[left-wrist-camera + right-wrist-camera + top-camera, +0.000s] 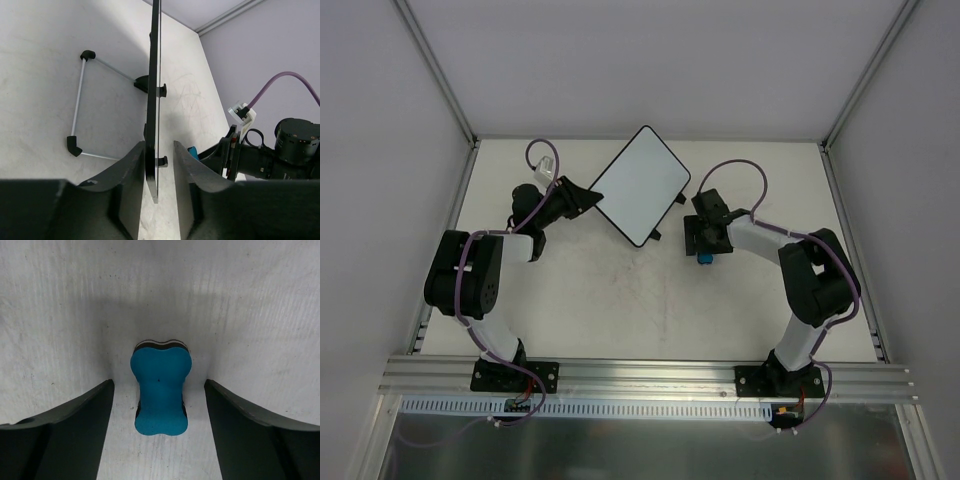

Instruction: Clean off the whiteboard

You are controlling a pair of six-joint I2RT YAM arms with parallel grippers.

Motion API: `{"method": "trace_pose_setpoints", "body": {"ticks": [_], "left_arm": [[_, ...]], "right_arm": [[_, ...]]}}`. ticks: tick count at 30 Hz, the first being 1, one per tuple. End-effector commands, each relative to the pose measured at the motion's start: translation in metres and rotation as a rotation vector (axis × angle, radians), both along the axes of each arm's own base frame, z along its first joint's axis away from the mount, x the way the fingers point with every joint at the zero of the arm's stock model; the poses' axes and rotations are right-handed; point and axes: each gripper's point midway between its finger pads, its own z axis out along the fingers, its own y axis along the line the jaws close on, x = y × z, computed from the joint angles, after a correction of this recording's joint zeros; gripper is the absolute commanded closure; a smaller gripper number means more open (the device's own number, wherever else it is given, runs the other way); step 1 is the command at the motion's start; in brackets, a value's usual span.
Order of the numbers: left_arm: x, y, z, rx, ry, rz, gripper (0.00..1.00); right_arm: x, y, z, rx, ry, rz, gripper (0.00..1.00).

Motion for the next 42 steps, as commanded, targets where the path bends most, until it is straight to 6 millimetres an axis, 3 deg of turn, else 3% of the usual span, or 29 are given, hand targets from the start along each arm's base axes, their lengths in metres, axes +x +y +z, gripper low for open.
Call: {"method": "trace_pose_setpoints", "body": {"ticks": [1,2,3,11,16,18,19,23,28,29,32,37,42], "left_arm": [[-0.005,-0.004,0.028,-0.004,-0.093,-0.032,0.7],[-0.004,-0.004,0.028,-0.004,-0.093,-0.029,0.66],[-0.004,-0.004,0.028,-0.004,-0.093,-0.03,0.64],[-0.005,-0.002,0.029,0.005,-0.099,-0.023,0.39],[-0.009,0.009,0.028,0.04,-0.09,0.042,0.01],[-0.014,0.012,0.027,0.065,-0.081,0.058,0.01],[-0.015,0.014,0.024,0.078,-0.071,0.066,0.01],[-0.026,0.022,0.019,0.129,-0.057,0.09,0.01],[-0.055,0.023,0.021,0.148,-0.046,0.072,0.01],[-0.06,0.028,0.031,0.157,-0.074,0.095,0.01],[-0.076,0.042,0.013,0.227,-0.015,0.145,0.01],[-0.104,0.053,0.006,0.269,0.029,0.175,0.01],[-0.129,0.069,-0.021,0.362,0.096,0.209,0.01]], "right_arm": [[0.001,0.003,0.006,0.01,-0.027,-0.008,0.21],[0.002,0.002,0.008,0.011,-0.034,-0.009,0.11],[0.003,0.002,0.009,0.015,-0.044,-0.011,0.09],[0.005,0.005,0.027,0.042,-0.09,-0.009,0.07],[0.005,0.004,0.042,0.063,-0.126,-0.003,0.07],[0.004,0.004,0.048,0.071,-0.139,-0.002,0.06],[0.001,0.003,0.054,0.079,-0.154,0.0,0.01],[-0.006,0.001,0.072,0.118,-0.219,0.01,0.01],[-0.017,-0.007,0.098,0.149,-0.301,0.016,0.01],[-0.023,-0.011,0.103,0.155,-0.321,0.018,0.01],[-0.033,-0.017,0.111,0.164,-0.354,0.023,0.01],[-0.051,-0.029,0.122,0.177,-0.418,0.048,0.01],[-0.066,-0.042,0.128,0.165,-0.488,0.069,0.01]]}}
